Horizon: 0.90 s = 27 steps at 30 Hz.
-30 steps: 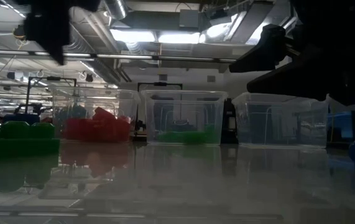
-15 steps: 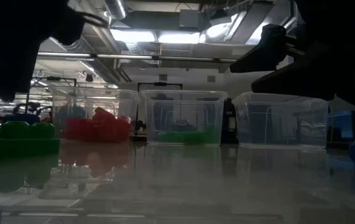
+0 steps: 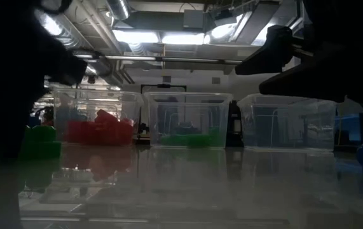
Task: Sort blocks
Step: Put the green game piece into the middle transparent bin
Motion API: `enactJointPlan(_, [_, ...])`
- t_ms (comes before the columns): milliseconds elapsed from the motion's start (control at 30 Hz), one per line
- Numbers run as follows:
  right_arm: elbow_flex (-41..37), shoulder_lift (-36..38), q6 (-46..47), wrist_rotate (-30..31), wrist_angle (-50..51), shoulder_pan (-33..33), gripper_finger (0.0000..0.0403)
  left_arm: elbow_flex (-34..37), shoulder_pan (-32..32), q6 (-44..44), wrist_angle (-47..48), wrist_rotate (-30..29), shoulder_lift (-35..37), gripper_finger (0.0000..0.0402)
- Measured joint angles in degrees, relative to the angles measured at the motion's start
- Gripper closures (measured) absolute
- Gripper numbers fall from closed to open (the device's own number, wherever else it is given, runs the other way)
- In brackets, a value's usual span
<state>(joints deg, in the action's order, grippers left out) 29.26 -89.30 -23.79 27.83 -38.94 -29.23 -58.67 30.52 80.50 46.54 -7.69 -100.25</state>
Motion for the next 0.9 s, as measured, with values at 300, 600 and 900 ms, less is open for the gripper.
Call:
enactJointPlan(300, [0.0, 0.0, -0.86, 1.55, -0.15, 0.0, 0.0059, 3.46, -4.64, -12.93, -2.25, 1.98, 0.13, 0.0236])
enactJointPlan(600, [0.0, -0.01, -0.87, 1.57, 0.0, 0.0, 0.0059, 2.73, -10.82, -31.04, -1.89, -3.88, 2.33, 0.0277])
enactJointPlan(900, [-0.01, -0.01, -1.47, 1.66, 0.12, 0.0, 0.0059, -6.76, -21.69, -53.99, -4.62, -17.01, 12.01, 0.0277])
